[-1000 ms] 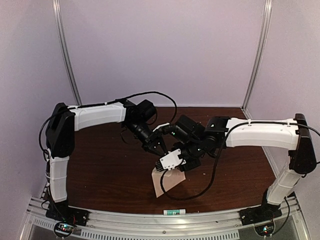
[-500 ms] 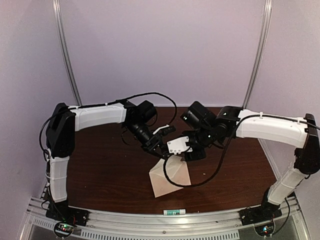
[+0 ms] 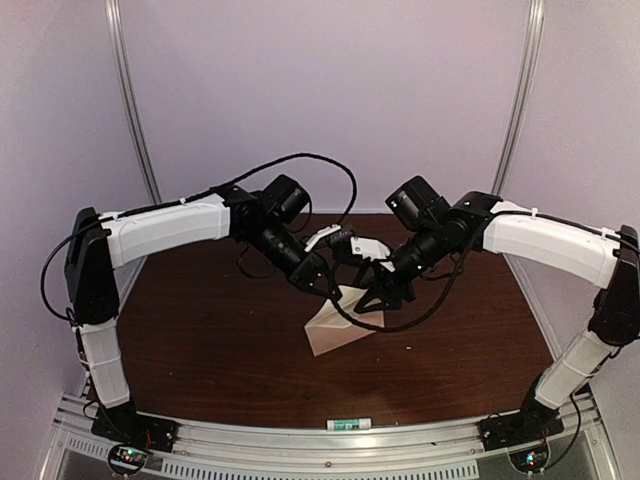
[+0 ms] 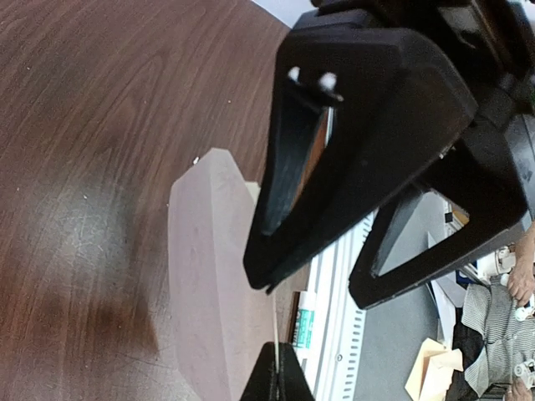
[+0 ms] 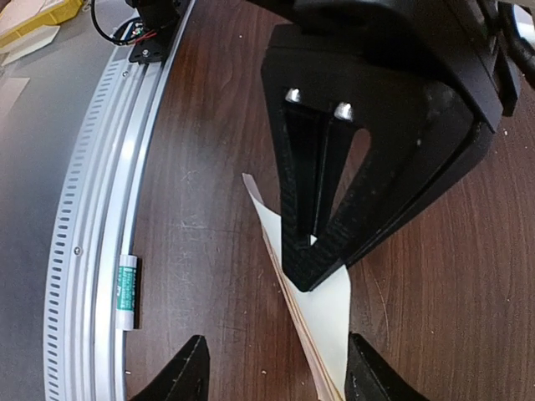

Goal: Place the letter into the envelope and seal it
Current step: Pass from the left arm to the right

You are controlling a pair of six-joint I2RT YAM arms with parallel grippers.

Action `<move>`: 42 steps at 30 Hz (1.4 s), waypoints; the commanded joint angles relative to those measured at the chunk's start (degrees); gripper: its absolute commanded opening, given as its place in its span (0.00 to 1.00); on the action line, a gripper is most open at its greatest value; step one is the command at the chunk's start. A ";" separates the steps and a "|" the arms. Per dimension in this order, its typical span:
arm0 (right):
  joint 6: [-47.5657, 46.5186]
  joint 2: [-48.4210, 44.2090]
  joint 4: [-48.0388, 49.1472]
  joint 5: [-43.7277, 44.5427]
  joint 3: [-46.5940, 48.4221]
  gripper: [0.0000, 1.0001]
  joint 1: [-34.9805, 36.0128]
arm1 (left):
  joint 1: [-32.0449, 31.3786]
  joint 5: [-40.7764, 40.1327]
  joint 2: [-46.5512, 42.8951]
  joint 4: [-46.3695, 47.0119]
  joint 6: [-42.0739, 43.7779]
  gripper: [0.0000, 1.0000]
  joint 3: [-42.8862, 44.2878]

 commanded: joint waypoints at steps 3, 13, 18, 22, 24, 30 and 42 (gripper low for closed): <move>2.63 1.19 -0.18 -6.14 1.86 0.50 0.01 | -0.54 -1.49 -1.72 4.55 1.40 0.00 -0.55; 3.68 2.64 -0.34 -7.94 1.55 0.10 -0.18 | -0.77 -2.40 -2.71 6.11 0.93 0.00 -1.24; 4.86 2.43 0.33 -7.93 1.72 0.00 -1.24 | -0.81 -5.15 -4.59 9.17 0.70 0.00 -3.25; 7.01 1.88 1.48 -5.81 1.45 0.00 -2.55 | -0.77 -8.23 -8.07 13.90 0.99 0.00 -6.90; 8.52 0.95 3.03 -3.58 0.71 0.00 -3.20 | -0.80 -9.73 -10.41 16.93 1.15 0.07 -9.59; 10.30 -1.49 4.64 -4.99 -0.27 0.00 -5.08 | -0.81 -20.50 -18.30 27.64 1.64 0.98 -18.70; 6.75 -2.71 -3.04 -18.33 4.80 0.00 -7.00 | -0.02 -20.03 -27.67 61.44 -3.49 0.95 -33.62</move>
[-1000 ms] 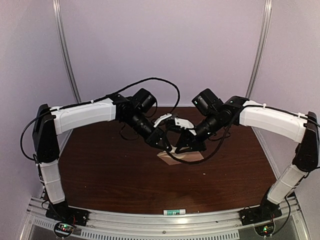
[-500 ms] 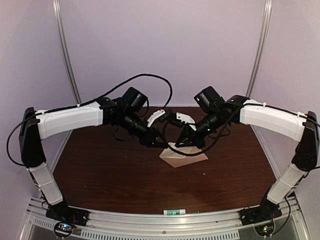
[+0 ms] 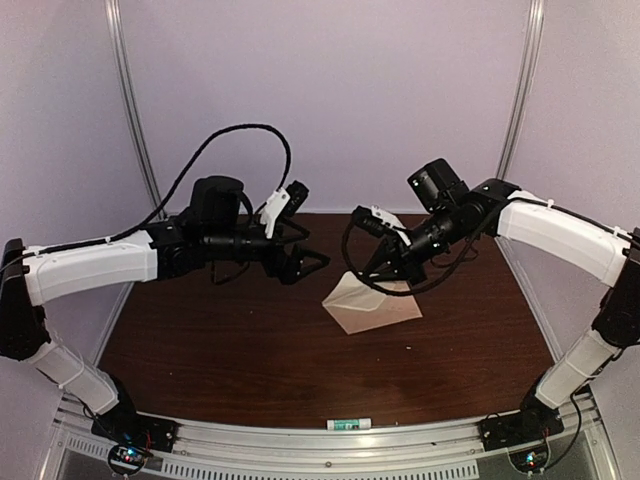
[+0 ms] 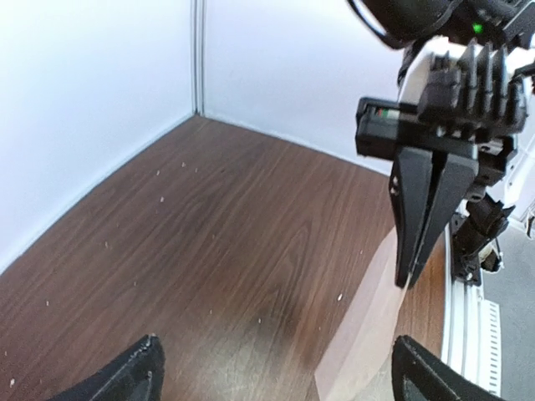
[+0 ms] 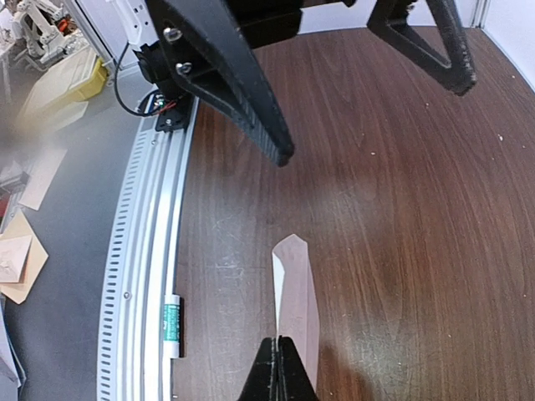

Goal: Place the letter into the envelope and seal it
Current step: Pass from the left arm to the right, then pass from the right arm to the left

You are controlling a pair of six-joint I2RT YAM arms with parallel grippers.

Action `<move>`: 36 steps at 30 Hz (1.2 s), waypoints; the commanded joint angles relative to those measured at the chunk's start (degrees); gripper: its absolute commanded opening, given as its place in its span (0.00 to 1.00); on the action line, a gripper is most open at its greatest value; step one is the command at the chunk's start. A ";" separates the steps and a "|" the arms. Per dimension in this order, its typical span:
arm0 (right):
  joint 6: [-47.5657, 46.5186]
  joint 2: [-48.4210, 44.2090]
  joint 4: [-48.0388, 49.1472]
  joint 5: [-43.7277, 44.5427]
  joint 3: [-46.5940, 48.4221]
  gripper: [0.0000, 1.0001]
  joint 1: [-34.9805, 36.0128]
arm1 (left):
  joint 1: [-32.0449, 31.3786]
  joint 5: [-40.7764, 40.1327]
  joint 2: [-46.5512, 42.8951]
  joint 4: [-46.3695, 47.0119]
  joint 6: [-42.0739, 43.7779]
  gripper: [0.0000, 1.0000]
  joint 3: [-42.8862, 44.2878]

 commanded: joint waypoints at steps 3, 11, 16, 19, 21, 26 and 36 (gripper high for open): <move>-0.81 -0.93 -4.21 -7.96 4.97 0.00 -0.64 | 0.38 13.99 2.10 14.49 -0.98 0.90 0.93; -0.19 -0.73 -4.10 -7.25 5.71 0.00 -0.84 | -0.41 21.32 4.70 10.81 -0.53 0.71 2.41; -0.12 -0.87 -4.03 -6.97 5.95 0.00 -1.00 | -0.87 23.36 8.32 6.47 0.18 0.52 5.80; -0.07 -0.84 -3.89 -7.20 5.95 0.00 -1.07 | -1.20 22.02 9.68 3.56 0.90 0.45 7.39; -0.03 -0.79 -3.87 -7.39 5.95 0.00 -1.21 | -1.26 21.44 10.06 3.36 1.16 0.44 7.68; 0.14 -0.88 -3.59 -7.30 5.98 0.00 -1.43 | -1.29 21.46 10.61 1.03 1.76 0.38 7.93; 0.41 -1.06 -3.09 -7.19 5.48 0.00 -1.75 | -1.29 22.74 11.76 -0.19 2.89 0.18 8.90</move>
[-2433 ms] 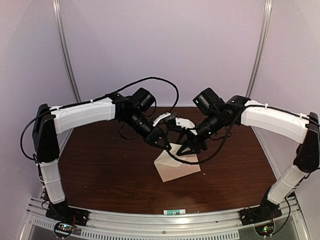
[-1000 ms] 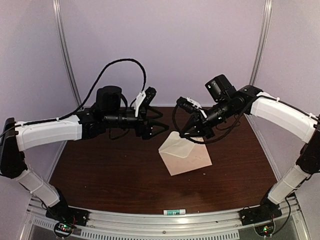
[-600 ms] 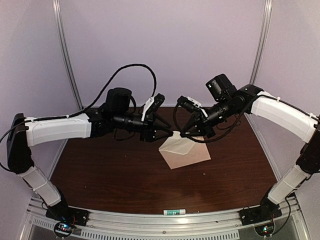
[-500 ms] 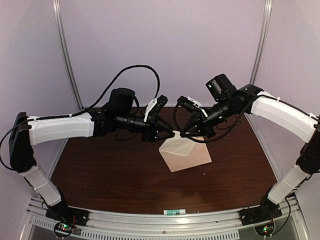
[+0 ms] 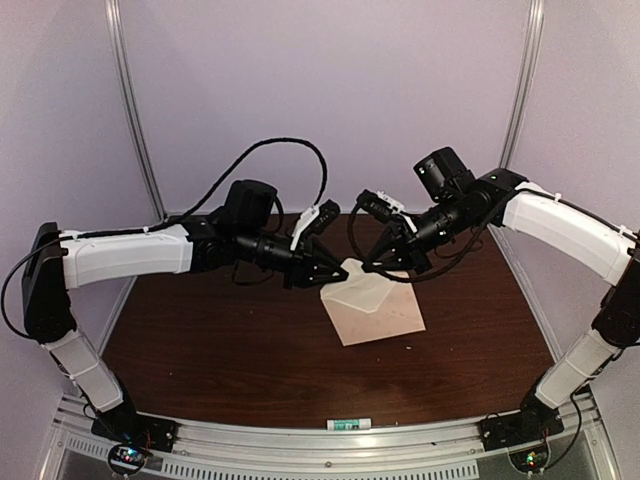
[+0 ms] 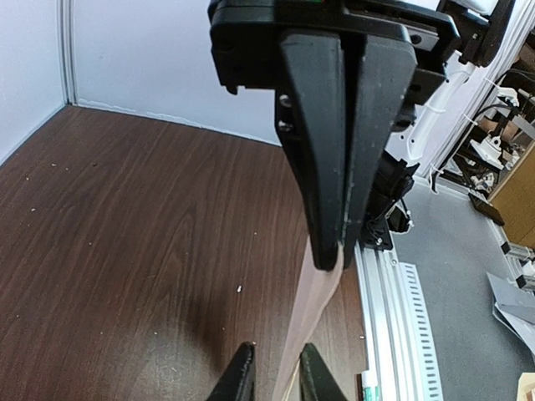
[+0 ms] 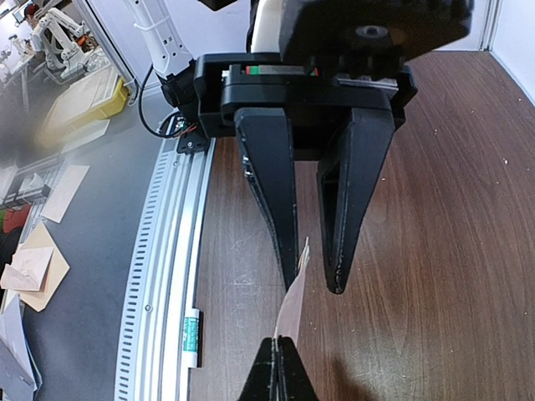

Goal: Place the letter into the envelope and seal it
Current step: Pass from the right arm to the left, then adjust the 1/2-folded letter in the envelope.

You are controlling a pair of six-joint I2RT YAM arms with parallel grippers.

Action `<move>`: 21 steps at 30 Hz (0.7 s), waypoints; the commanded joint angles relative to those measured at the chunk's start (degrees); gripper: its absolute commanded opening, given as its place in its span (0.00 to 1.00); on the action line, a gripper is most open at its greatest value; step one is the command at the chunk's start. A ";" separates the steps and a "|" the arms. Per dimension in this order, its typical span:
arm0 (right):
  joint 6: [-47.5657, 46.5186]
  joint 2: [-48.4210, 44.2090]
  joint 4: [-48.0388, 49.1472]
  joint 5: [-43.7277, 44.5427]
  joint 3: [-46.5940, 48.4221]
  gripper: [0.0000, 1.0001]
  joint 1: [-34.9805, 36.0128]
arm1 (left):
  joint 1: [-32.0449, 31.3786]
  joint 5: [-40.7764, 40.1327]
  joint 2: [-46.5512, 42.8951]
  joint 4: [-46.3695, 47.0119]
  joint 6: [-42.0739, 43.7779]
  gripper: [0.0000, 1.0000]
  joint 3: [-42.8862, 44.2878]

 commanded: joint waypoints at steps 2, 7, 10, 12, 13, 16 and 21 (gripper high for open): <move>0.43 -0.95 0.40 -1.17 1.10 0.00 -0.42 | -0.33 1.77 1.16 0.10 1.25 0.15 2.19; 0.78 -0.38 1.09 -0.41 1.03 0.01 -0.67 | -0.38 2.78 1.35 -0.24 1.75 0.03 2.43; -0.79 -0.23 -1.31 4.13 3.97 0.18 -1.99 | -0.38 2.52 1.58 -2.29 2.49 0.00 3.07; -3.86 -1.20 -4.72 7.57 7.14 0.30 -3.48 | -0.38 2.18 2.16 -4.30 2.79 0.00 3.70; -6.53 -1.89 -6.59 9.69 8.53 0.38 -3.54 | -0.38 2.21 2.67 -5.53 2.84 0.00 4.16; -13.36 -2.70 -12.17 13.85 10.68 0.47 -2.67 | -0.38 2.61 5.54 -10.10 2.36 0.00 6.61; -21.10 -0.92 -16.07 23.94 7.03 0.35 4.87 | -0.38 5.23 11.34 -13.94 -1.39 0.00 10.47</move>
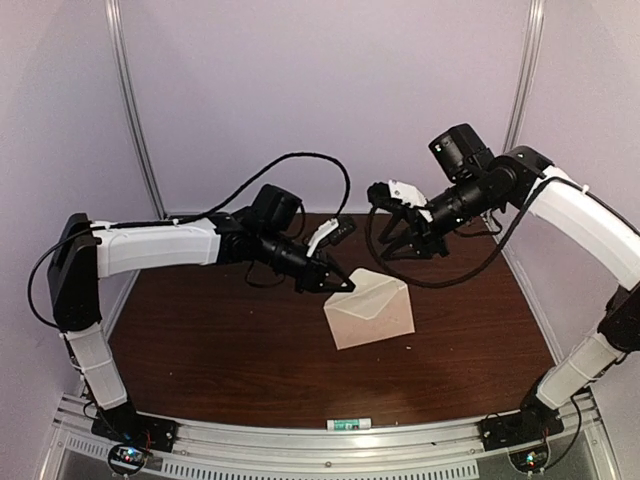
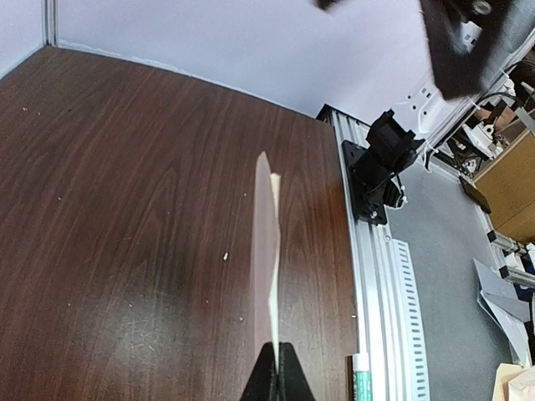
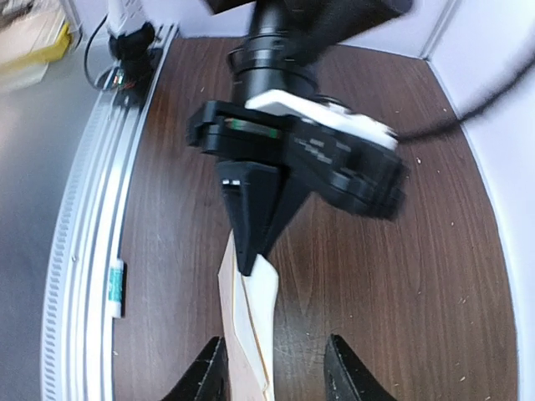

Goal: Place the letter into the envelope and seal it
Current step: Adjust the 1/2-folded letter in the envelope.

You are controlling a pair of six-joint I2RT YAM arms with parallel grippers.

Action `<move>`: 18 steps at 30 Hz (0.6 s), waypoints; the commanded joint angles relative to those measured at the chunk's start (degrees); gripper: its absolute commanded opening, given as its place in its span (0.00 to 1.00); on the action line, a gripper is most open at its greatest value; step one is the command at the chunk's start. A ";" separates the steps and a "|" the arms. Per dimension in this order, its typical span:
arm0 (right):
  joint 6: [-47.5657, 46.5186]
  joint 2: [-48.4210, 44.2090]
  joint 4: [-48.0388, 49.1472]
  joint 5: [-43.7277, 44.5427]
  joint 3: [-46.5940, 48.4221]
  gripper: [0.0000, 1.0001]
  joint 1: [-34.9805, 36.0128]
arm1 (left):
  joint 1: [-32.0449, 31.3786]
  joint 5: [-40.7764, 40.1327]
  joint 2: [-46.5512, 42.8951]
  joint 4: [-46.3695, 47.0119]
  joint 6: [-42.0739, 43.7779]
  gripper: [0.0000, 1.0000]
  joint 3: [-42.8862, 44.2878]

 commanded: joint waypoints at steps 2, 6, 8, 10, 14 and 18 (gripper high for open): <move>-9.88 2.51 -6.76 15.87 -2.85 0.32 9.02 | -0.22 4.50 5.54 -3.79 -4.93 0.00 3.61; -10.86 4.83 -6.32 20.52 -3.05 0.31 10.95 | -0.22 8.17 7.52 -3.50 -7.44 0.00 4.45; -11.70 5.71 -6.59 22.27 -3.18 0.31 11.32 | -0.14 9.24 7.65 -2.48 -8.72 0.00 4.22; -12.45 5.99 -6.56 23.89 -4.11 0.31 11.51 | -0.07 9.99 7.77 -1.97 -9.32 0.00 4.10; -13.08 6.16 -5.82 26.54 -6.47 0.33 12.05 | 0.13 11.37 8.05 -0.93 -10.48 0.00 3.88; -13.39 5.90 -4.23 28.04 -9.56 0.32 12.54 | 0.57 12.54 8.27 0.56 -11.93 0.00 3.50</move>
